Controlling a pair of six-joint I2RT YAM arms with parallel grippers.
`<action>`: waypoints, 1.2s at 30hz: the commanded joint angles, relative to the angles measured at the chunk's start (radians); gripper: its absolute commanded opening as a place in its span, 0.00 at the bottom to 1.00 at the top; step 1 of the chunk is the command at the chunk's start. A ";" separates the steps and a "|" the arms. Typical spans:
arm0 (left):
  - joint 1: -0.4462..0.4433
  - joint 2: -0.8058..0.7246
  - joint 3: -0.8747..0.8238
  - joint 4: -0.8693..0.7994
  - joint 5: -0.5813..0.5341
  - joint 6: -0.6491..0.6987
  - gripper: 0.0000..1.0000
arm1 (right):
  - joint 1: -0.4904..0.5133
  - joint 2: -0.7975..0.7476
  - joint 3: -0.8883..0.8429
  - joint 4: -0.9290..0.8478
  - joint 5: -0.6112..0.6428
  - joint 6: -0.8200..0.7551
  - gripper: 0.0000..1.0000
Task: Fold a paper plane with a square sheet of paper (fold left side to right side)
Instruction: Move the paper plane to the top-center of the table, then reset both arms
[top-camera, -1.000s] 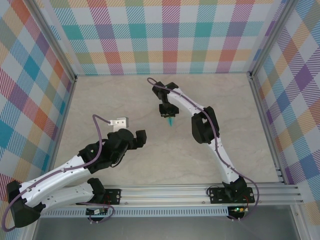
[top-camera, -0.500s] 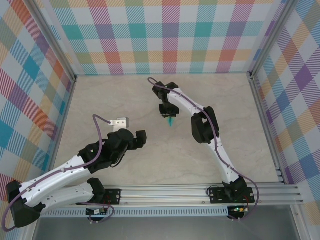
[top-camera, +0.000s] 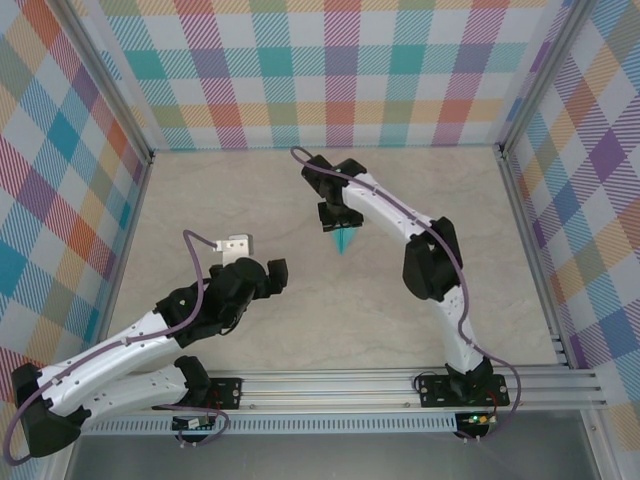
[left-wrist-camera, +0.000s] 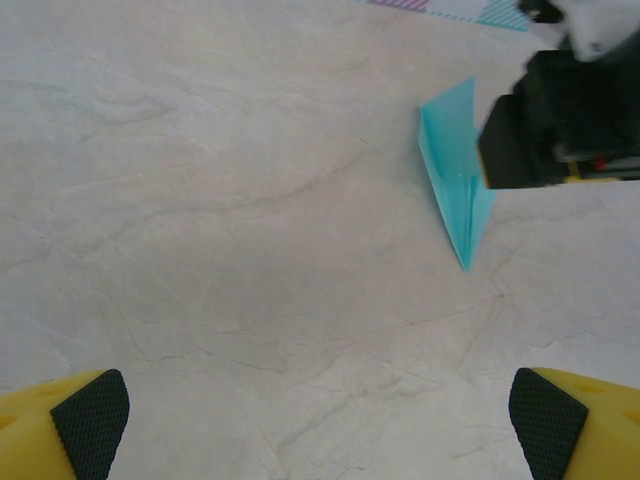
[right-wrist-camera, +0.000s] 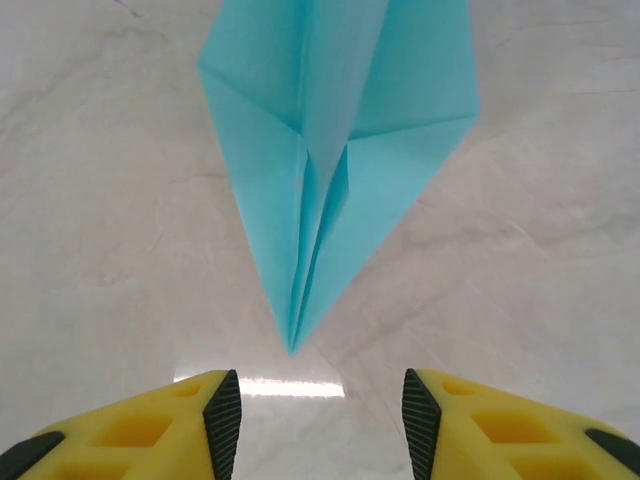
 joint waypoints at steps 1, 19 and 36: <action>0.086 -0.017 0.024 -0.033 -0.080 0.047 1.00 | 0.005 -0.203 -0.152 0.080 0.049 -0.051 0.54; 0.682 0.059 -0.292 0.587 -0.069 0.374 1.00 | -0.420 -1.133 -1.326 0.925 0.104 -0.347 1.00; 0.752 0.399 -0.435 1.145 0.095 0.573 1.00 | -0.647 -0.831 -1.661 1.797 -0.255 -0.498 1.00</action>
